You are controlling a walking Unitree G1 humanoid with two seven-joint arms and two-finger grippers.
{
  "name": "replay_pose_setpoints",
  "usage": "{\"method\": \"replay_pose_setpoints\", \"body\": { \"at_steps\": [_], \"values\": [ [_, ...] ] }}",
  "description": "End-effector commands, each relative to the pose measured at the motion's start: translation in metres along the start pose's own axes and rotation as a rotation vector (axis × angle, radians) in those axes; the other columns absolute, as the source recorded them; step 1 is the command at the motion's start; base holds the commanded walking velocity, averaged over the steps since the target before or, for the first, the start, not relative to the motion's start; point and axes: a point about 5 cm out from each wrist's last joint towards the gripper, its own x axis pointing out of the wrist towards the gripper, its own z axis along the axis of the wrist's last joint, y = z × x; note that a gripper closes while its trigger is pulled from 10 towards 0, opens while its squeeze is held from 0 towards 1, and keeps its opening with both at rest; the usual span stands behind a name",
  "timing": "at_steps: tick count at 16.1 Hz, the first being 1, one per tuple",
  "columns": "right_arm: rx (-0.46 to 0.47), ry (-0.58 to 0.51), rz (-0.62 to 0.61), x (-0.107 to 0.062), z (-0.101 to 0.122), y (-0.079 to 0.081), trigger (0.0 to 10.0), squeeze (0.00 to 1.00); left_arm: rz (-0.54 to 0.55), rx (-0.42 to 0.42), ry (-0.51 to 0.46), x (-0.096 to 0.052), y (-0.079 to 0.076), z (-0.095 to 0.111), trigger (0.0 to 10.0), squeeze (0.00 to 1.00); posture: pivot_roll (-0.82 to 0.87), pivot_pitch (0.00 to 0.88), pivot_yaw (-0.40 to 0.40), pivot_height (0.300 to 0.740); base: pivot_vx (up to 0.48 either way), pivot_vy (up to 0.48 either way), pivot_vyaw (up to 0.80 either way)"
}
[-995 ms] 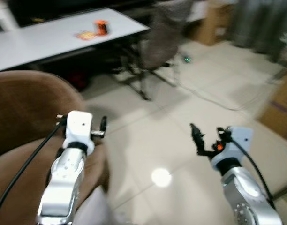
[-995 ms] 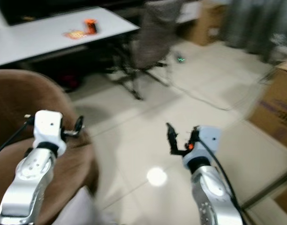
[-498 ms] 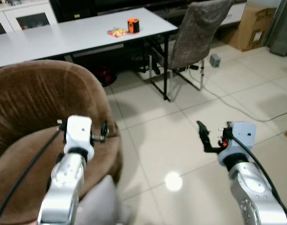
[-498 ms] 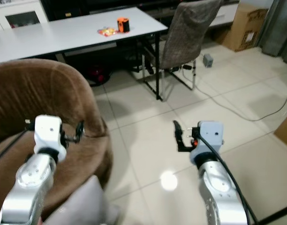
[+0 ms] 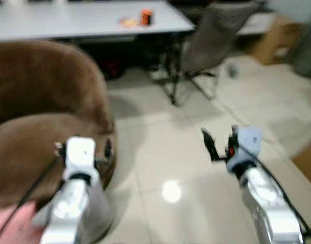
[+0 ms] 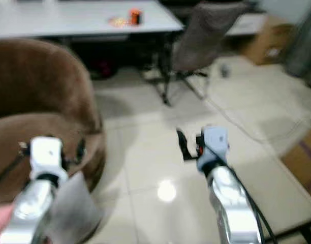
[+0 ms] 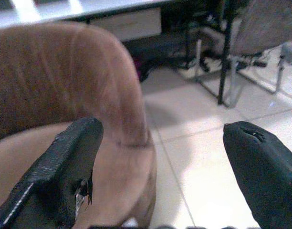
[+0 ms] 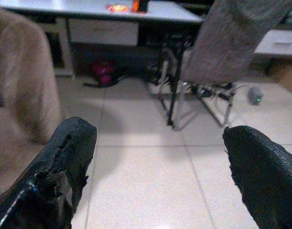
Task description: Move the pillow to the sofa from floor
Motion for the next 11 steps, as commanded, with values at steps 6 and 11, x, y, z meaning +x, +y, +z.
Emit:
{"method": "replay_pose_setpoints", "body": {
  "at_steps": [6, 11],
  "values": [
    [0.147, -0.046, -0.099, 0.01, 0.005, -0.008, 10.0, 0.0, 0.0, 0.028, -0.111, 0.023, 0.006, 0.021, 10.0, 0.13, -0.1, 0.0, 0.019, 0.74, 0.0, 0.0, 0.8],
    [0.173, -0.039, -0.132, 0.023, 0.002, -0.004, 10.0, 0.0, -0.006, 0.06, -0.108, 0.031, 0.012, 0.023, 10.0, 0.11, -0.06, 0.0, 0.022, 0.74, 0.0, 0.0, 0.8]
  ]
}}
